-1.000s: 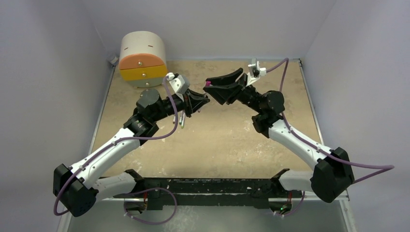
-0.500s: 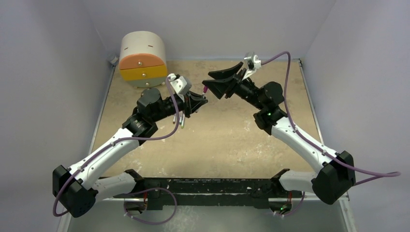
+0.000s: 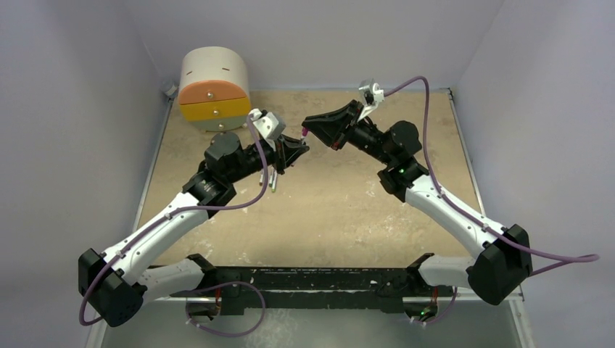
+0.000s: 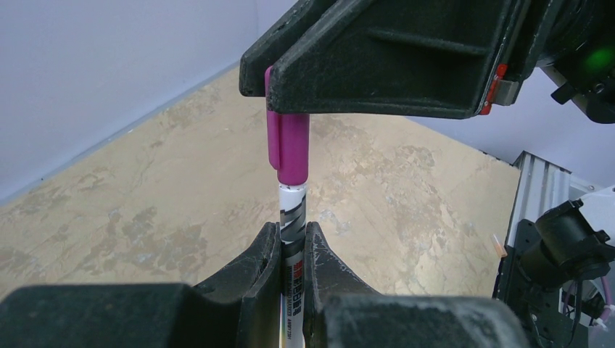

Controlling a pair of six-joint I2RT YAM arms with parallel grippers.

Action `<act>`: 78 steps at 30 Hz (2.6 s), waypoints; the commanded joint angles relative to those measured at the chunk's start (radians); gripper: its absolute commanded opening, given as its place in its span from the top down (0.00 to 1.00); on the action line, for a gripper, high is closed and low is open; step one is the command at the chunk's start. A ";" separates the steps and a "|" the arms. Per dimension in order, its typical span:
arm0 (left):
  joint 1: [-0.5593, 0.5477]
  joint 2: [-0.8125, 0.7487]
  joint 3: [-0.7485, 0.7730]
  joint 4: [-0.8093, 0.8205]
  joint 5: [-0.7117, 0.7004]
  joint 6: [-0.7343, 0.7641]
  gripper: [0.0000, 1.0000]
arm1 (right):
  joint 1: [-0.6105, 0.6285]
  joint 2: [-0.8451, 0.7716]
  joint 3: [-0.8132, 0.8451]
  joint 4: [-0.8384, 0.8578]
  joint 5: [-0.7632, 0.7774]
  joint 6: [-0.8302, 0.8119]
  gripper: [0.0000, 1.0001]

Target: Insert the pens into the pen caps

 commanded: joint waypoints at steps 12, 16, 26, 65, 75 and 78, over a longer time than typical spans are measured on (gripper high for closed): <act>0.003 0.009 0.054 0.133 -0.056 -0.055 1.00 | -0.001 0.008 0.011 -0.109 0.006 -0.018 1.00; 0.003 0.007 0.069 0.162 -0.078 -0.059 1.00 | 0.002 0.017 0.011 -0.185 -0.007 -0.051 1.00; 0.003 0.054 0.160 0.255 -0.096 -0.075 1.00 | 0.029 0.008 -0.116 -0.174 -0.034 -0.055 1.00; 0.003 0.020 0.206 0.307 -0.117 -0.048 1.00 | 0.137 0.008 -0.266 -0.143 -0.047 0.038 1.00; -0.012 0.042 0.127 0.082 0.082 -0.042 1.00 | 0.093 -0.123 -0.191 -0.099 0.086 0.068 1.00; -0.057 0.036 0.086 0.025 0.053 0.004 1.00 | 0.087 -0.149 -0.162 -0.088 0.102 0.062 1.00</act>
